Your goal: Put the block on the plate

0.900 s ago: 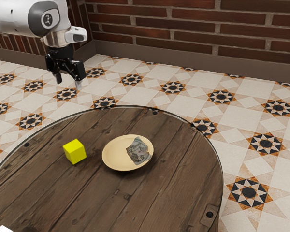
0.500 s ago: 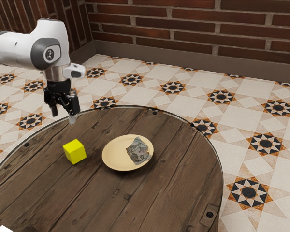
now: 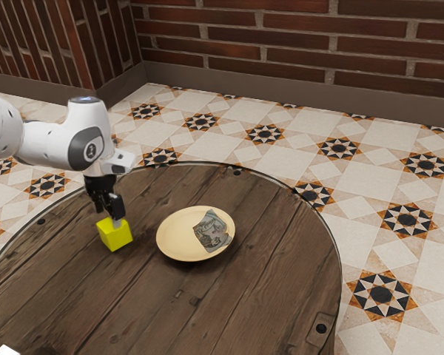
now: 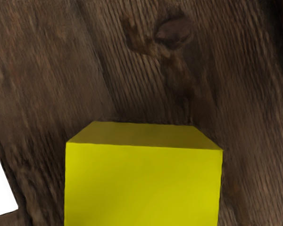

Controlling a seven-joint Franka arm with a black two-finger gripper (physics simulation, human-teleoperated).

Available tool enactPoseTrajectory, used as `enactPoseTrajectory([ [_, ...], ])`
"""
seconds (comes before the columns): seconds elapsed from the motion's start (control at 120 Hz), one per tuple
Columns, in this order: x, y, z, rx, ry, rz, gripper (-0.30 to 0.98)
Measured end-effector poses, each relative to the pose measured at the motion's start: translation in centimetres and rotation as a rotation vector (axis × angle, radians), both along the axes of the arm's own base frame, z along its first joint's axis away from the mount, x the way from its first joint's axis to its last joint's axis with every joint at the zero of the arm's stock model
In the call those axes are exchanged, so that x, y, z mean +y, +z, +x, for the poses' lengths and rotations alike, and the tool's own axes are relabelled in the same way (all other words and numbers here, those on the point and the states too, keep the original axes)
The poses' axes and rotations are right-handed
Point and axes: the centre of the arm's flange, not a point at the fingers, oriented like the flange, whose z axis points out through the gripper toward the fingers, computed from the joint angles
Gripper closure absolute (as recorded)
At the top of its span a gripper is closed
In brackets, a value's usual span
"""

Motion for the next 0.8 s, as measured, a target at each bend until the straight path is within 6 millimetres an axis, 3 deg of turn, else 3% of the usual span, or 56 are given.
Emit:
enactPoseTrajectory([
  [0.217, 0.0, -3.6, 0.7, -0.047, -0.055, -0.017, 0.0],
  [0.383, 0.0, -5.7, -0.3, -0.059, -0.071, -0.034, 0.01],
  [0.5, 0.2, -5.6, -0.2, -0.082, -0.089, -0.032, 0.24],
  [0.683, -0.1, -4.2, 0.2, -0.112, -0.127, -0.023, 0.28],
  [0.8, -1.2, -1.0, 0.4, -0.139, -0.16, -0.02, 0.3],
])
